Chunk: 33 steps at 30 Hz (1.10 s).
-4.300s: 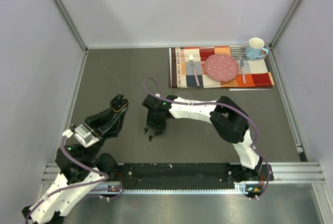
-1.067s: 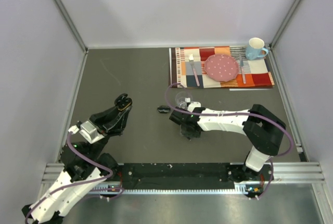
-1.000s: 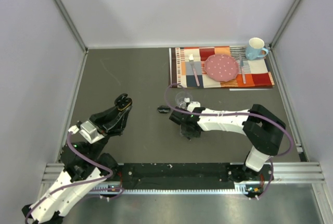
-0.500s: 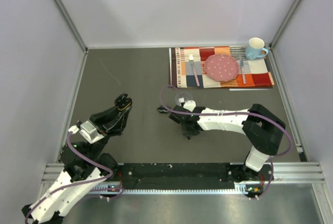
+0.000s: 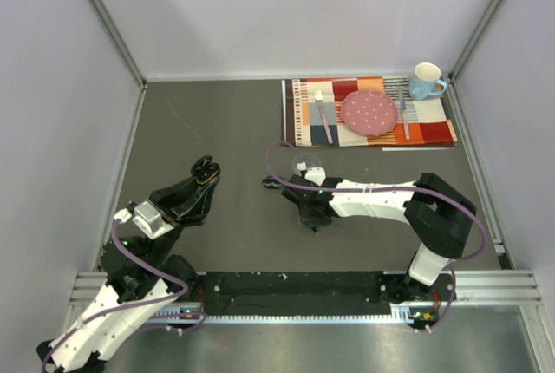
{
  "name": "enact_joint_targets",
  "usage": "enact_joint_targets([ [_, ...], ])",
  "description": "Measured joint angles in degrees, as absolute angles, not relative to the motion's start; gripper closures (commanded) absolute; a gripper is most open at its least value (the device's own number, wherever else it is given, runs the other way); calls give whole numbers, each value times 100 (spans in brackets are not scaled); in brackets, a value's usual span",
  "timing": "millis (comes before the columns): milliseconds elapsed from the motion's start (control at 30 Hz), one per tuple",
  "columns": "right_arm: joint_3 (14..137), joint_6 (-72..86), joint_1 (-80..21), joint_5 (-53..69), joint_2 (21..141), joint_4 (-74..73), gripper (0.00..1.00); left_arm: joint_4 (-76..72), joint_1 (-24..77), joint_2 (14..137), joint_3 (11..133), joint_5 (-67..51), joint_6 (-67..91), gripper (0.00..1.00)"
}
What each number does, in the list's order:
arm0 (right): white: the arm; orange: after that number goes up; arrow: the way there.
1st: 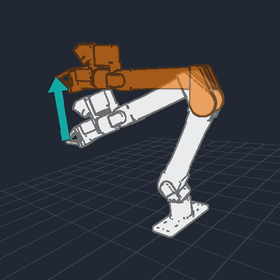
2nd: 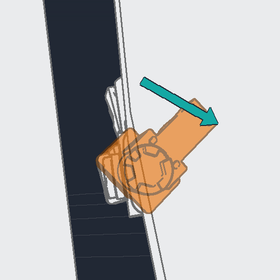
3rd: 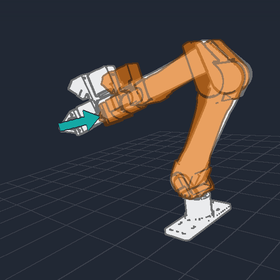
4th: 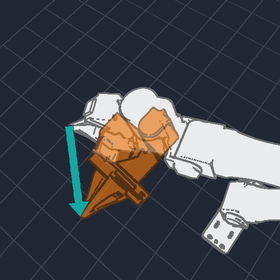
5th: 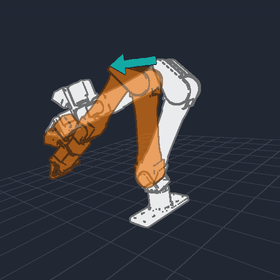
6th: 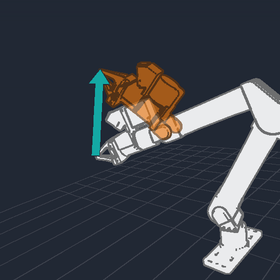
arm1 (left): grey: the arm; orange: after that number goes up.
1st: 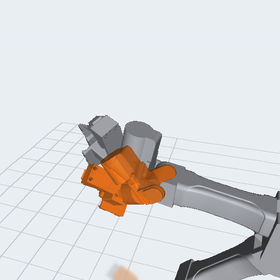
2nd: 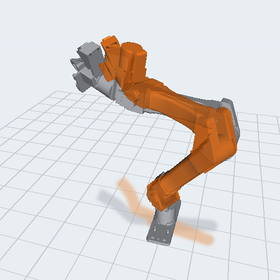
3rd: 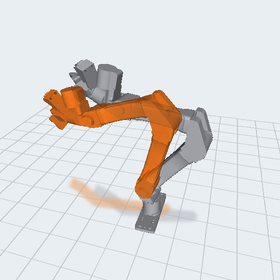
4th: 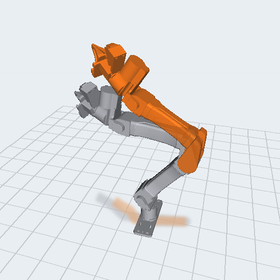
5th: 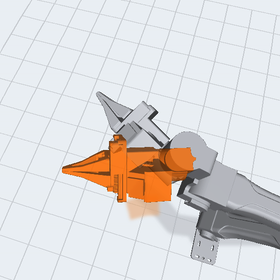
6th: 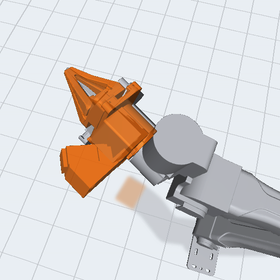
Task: Insert the wireless bluetooth earbuds into the charging case
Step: Move the earbud to the center of the board, then pick up the earbud from the center of the board.
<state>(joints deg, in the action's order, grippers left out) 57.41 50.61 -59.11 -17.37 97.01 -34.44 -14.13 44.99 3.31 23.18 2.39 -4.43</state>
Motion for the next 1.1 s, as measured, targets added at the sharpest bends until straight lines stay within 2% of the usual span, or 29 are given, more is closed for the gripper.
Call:
enact_joint_targets([
  [1100,5586,5531,-5898,-1802,9559,-3459,73,-1413,4499,331,2318,217,-425,100],
])
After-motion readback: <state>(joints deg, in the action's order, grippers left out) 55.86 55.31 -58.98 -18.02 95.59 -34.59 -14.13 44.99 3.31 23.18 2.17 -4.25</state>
